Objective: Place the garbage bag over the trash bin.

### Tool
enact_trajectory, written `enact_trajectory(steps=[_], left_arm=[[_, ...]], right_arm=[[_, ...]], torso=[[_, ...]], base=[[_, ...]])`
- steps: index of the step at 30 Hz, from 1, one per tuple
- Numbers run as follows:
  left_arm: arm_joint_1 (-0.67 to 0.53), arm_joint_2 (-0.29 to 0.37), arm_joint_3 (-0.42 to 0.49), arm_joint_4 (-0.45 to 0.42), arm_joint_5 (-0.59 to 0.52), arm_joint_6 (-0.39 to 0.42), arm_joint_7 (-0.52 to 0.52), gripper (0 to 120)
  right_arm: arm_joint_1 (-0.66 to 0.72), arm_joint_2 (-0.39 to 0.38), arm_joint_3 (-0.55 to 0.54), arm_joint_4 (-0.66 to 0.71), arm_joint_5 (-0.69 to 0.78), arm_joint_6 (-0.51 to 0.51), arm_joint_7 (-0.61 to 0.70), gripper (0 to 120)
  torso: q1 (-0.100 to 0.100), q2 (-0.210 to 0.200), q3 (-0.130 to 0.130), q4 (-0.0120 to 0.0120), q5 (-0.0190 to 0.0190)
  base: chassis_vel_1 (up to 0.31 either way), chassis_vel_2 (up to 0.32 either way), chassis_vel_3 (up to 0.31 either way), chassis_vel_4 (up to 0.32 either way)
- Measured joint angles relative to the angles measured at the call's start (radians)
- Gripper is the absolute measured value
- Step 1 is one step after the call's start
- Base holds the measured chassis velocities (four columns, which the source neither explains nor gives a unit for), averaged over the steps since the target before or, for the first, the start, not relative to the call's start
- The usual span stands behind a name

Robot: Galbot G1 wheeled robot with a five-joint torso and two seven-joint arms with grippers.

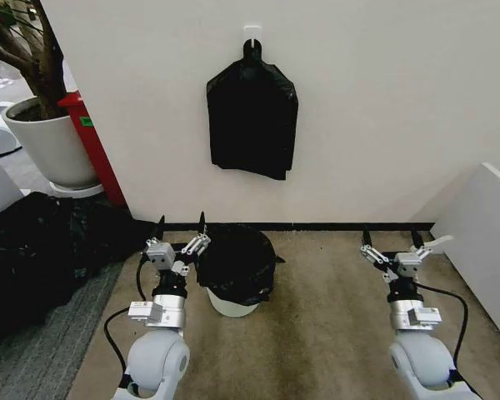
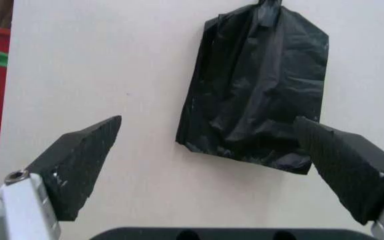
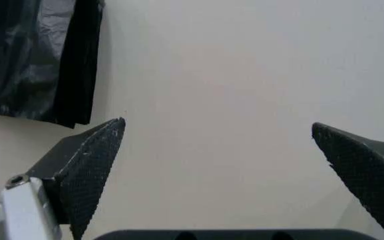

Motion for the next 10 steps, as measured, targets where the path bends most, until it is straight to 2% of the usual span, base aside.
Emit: enact_trajectory(steps=[10], left_arm=[[-0.001, 0.001, 0.000, 0.001, -0.006, 0.003, -0.001, 100]], right_arm=[[0.003, -0.001, -0.007, 0.000, -0.003, 0.001, 0.000, 100]], torso=[[0.000, 0.000, 0.000, -0.0001, -0.0002]], base=[[0.000, 0.000, 0.000, 0.000]])
